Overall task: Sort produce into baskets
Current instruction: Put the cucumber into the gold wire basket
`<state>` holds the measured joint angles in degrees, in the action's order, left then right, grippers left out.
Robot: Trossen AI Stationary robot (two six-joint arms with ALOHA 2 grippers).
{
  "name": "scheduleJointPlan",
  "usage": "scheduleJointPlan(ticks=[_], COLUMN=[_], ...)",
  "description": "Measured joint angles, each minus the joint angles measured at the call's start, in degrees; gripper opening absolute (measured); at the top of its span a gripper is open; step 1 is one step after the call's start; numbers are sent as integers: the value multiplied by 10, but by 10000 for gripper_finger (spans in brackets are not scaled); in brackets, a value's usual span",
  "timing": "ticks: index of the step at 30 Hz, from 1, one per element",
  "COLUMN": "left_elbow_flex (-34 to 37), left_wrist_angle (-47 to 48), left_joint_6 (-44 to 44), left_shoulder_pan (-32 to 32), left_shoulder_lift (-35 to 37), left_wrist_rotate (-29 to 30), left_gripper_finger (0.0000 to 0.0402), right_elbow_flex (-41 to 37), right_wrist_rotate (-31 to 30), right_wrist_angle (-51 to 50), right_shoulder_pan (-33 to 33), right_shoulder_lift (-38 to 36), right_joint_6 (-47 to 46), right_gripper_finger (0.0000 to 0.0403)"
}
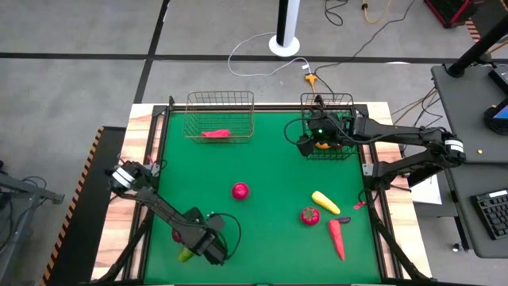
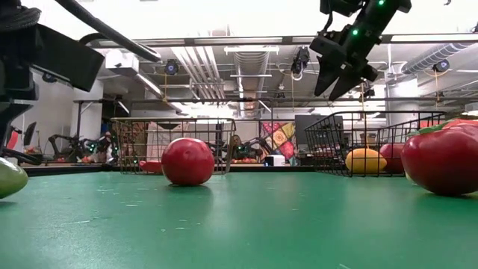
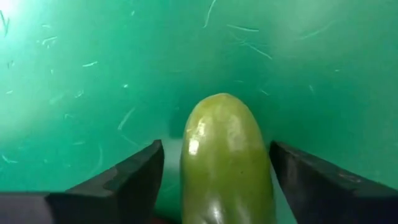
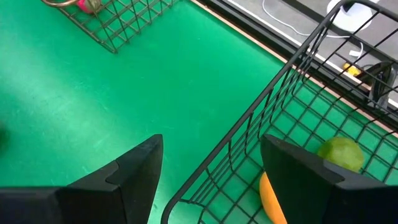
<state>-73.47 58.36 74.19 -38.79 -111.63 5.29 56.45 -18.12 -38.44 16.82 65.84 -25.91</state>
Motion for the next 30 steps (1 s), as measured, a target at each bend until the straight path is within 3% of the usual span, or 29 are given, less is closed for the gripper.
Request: scheduleJointPlan(ticks=[10,17,25,30], left_elbow_flex=[-5,-72,-170,-241], left_wrist_angle=[-4,-3,127,215], left_joint_6=[-13,-92,-259,-353], left_shoulder_pan=[0,0,12,43], left_shoulder_lift=[0,1,2,8], left_wrist_rotate=[1,15,108,196], left_gripper_finger=[151,149,151,152], right_elbow_flex=[0,0,0,0], right_wrist_rotate=[0,0,0,0], right_wrist_angle=[0,0,-1,-1], right_shoulder_pan=[0,0,0,-1], right_shoulder_lift=[0,0,0,0], right_joint_6=[1,4,5,6], right_gripper_finger=[267,257,256,261])
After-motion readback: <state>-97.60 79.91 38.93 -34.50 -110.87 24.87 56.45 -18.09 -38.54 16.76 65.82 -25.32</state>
